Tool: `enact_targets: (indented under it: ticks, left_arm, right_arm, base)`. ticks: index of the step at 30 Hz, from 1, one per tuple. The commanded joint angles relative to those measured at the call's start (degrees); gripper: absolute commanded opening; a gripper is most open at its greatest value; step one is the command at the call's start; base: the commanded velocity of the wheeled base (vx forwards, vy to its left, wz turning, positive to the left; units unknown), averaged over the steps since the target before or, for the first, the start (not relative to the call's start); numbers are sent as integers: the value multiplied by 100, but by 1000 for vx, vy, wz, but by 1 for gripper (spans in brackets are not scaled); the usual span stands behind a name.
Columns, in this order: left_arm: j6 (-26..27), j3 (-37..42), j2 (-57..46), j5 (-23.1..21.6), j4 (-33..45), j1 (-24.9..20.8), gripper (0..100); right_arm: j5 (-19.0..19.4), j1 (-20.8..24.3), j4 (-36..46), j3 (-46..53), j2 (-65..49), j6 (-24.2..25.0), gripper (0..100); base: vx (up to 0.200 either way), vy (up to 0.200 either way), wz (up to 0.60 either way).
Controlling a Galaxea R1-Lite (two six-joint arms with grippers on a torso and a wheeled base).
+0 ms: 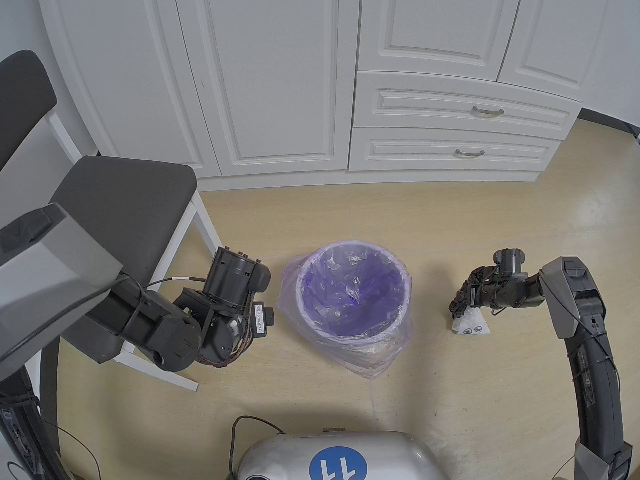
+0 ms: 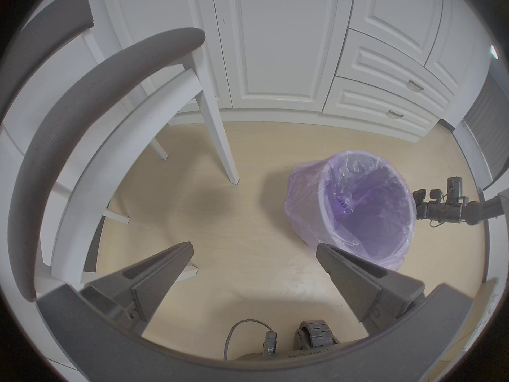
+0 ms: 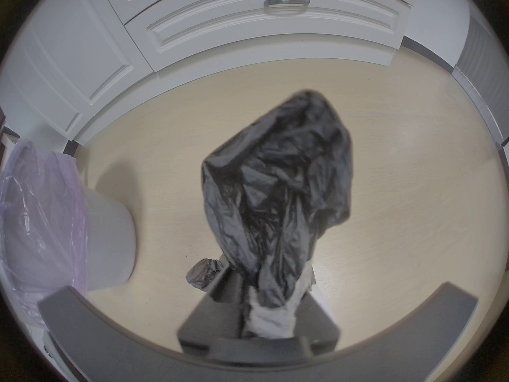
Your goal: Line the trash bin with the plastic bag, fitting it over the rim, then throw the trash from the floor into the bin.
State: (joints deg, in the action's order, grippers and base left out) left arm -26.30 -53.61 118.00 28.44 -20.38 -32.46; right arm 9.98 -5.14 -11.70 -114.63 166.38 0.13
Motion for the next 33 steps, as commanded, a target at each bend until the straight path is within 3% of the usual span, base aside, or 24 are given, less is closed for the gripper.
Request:
enact_targets:
  ticks: [1,7,11,19,30,33]
  left_arm:
    - [10,-53,258,30,-1,30,100]
    - [10,-88,346,39,-1,38,100]
    - [72,-88,364,127,-1,47,100]
    - [133,-61,390,241,8,56,100]
    - [142,-44,381,250,8,100,100]
    - [142,-35,390,250,8,100,100]
  right_arm:
    - [21,40,-25,4,-149,13,0]
    - [285,145,-113,608,-958,57,0]
    - [425,207,-605,1285,-1573,118,0]
    - [505,470,-1818,2586,-2760,312,0]
    - [513,796,-2583,3693,-3814,373,0]
    - [531,1033,-2899,4080,-4210,602,0]
  base:
    - [0,0,0]
    - [0,0,0]
    - [0,0,0]
    - [0,0,0]
    - [0,0,0]
    - [0,0,0]
